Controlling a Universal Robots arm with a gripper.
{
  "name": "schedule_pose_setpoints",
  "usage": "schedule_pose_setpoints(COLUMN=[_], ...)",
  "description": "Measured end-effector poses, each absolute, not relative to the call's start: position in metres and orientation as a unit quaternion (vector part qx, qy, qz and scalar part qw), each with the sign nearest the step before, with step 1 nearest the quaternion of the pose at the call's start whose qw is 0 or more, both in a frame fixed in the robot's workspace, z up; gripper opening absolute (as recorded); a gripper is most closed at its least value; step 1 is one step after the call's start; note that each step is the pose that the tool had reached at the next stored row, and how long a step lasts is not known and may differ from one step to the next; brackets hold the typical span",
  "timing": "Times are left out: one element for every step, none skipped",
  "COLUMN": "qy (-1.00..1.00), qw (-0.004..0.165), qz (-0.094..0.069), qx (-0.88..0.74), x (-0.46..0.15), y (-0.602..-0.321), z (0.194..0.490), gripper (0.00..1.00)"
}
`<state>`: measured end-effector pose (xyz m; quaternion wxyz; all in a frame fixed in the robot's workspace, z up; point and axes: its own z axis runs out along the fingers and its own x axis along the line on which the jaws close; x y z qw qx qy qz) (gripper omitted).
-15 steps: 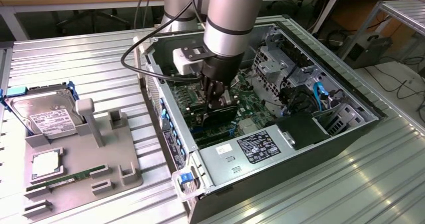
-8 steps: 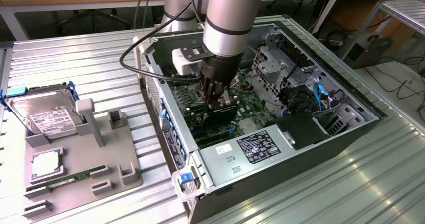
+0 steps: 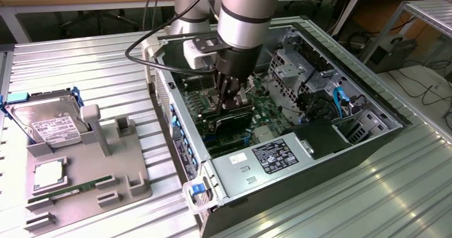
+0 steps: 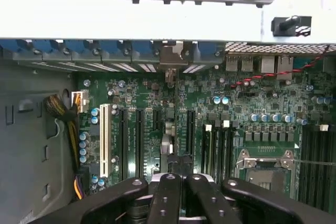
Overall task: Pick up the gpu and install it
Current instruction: 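Insert the gpu into the slot, then press down on the gpu until it lock into place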
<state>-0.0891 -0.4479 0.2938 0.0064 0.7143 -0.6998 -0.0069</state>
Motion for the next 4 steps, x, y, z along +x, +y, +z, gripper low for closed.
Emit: schedule_pose_setpoints(qy=[-0.700,-0.700,-0.700,-0.700], qw=[0.007,0.007,0.007,0.007], qz=[-0.007,-0.007,-0.007,-0.007], qx=[0.714,0.714,0.714,0.714], x=[-0.0891,-0.0890,-0.0890,-0.0891], y=[-0.4479,-0.4479,-0.4479,-0.4479], z=[0.2939,0.2940,0.2940,0.2939], gripper=[0.11,0.11,0.11,0.11])
